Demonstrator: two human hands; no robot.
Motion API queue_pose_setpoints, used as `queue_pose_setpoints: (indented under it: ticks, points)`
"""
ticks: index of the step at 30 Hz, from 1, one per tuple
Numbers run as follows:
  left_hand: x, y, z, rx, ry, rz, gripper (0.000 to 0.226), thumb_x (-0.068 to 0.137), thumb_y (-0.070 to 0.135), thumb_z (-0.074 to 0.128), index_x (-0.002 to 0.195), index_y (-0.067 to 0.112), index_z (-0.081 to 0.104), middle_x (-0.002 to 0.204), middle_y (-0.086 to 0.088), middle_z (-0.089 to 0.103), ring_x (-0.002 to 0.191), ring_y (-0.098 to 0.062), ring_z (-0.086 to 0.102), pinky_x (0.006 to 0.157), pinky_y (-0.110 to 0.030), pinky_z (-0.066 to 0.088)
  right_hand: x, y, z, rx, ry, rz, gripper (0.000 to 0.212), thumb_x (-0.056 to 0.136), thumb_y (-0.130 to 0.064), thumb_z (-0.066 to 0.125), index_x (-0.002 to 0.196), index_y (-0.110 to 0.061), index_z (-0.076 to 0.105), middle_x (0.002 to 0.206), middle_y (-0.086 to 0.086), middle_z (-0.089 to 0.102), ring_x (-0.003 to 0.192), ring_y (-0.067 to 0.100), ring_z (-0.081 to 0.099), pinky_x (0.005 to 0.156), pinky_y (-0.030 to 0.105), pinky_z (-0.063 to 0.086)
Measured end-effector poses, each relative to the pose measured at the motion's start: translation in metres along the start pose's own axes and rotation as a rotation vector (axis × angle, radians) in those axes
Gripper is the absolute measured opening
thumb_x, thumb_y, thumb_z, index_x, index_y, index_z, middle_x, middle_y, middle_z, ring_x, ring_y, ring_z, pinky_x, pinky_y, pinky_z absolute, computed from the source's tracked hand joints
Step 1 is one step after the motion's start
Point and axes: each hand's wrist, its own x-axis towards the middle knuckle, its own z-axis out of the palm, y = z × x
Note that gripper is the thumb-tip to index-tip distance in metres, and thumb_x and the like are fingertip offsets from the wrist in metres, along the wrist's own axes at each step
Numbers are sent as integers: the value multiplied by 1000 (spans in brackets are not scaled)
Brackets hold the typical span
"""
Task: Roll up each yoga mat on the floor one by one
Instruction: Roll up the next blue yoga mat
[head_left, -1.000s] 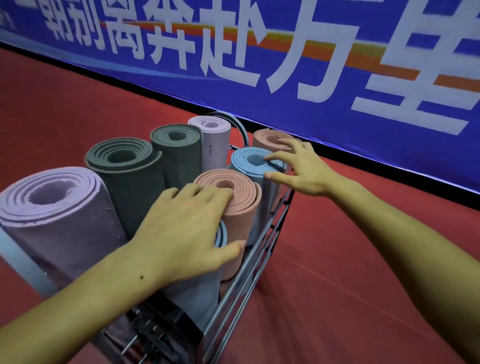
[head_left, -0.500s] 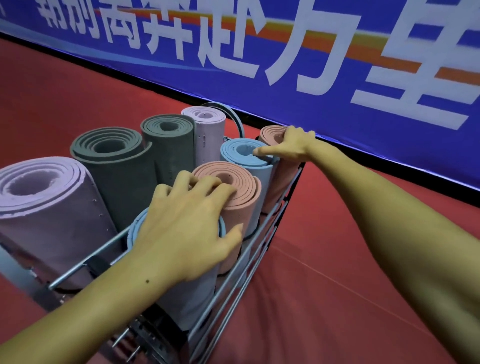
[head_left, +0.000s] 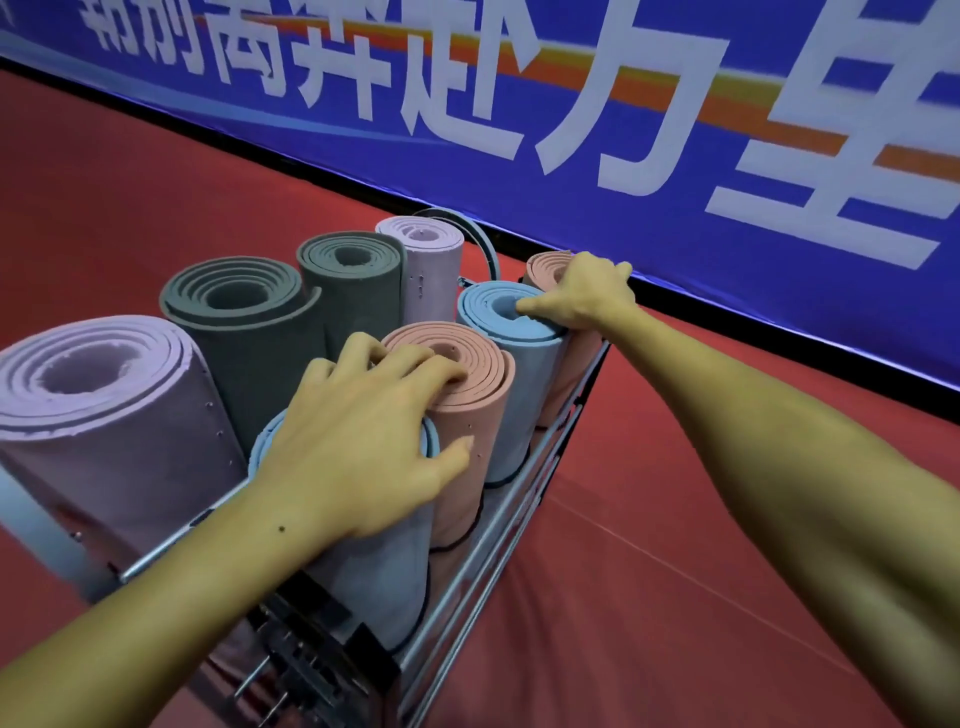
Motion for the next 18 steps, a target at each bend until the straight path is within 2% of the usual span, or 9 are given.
queue_pose_setpoints:
  ticks: [2,6,9,10,11,12,14,16,18]
  points:
    - [0,-4,0,-16,-14,8,70,82,77,34,144,45,46,141,29,48,118,-16,39,94,-40,40,0,2,-5,-70,-41,-20,74,69,-79,75,63,-13,43,65,2,51,77,28,52,110,54,31]
    - [0,-5,3,-6,-39,31,74,84,79,32,148,45,41,145,28,43,124,-17,37,97,-41,39,13,9,2,-150,-130,-48,71,79,-82,59,78,-12,56,94,7,62,111,36,57,110,54,25]
    - [-2,-4,3,10,-50,58,77,84,81,30,151,44,40,150,24,41,130,-19,35,99,-42,38,6,2,6,-192,-221,-11,109,60,-107,37,105,-11,62,124,18,64,124,42,52,108,56,27]
    - [-3,-2,2,10,-58,62,77,86,81,28,152,44,41,151,24,41,131,-19,35,101,-42,38,-1,-2,4,-142,-177,-14,117,53,-109,36,113,-12,60,131,20,61,125,44,51,109,58,31]
    - [-3,-2,4,-16,-61,51,75,88,80,26,151,43,44,151,23,42,133,-18,35,102,-43,38,-16,-11,-4,-55,-93,-36,116,57,-105,41,124,-13,58,135,19,58,127,45,50,109,60,36]
    - [-2,-1,4,-78,-53,27,69,91,76,26,147,43,50,150,23,46,133,-18,37,104,-45,40,-31,-19,-10,44,20,-91,103,68,-94,48,132,-15,57,136,17,58,127,42,51,108,58,40]
    - [2,-3,3,-346,13,-55,48,98,62,34,127,40,65,132,16,64,122,-20,52,99,-46,47,-74,-39,-22,247,221,-292,65,83,-66,58,126,-19,65,125,6,66,118,29,59,104,49,46]
    - [8,-16,-2,-582,126,-132,30,103,41,45,113,33,72,111,8,74,108,-22,65,92,-43,52,-131,-64,-29,405,100,-398,44,87,-58,67,112,-22,71,109,-7,72,105,14,65,95,38,51]
    - [6,-37,-11,-549,152,-128,27,102,26,53,118,33,73,115,11,75,111,-17,67,95,-39,52,-180,-83,-31,384,-194,-364,56,80,-75,69,104,-25,67,101,-12,67,99,12,62,82,35,51]
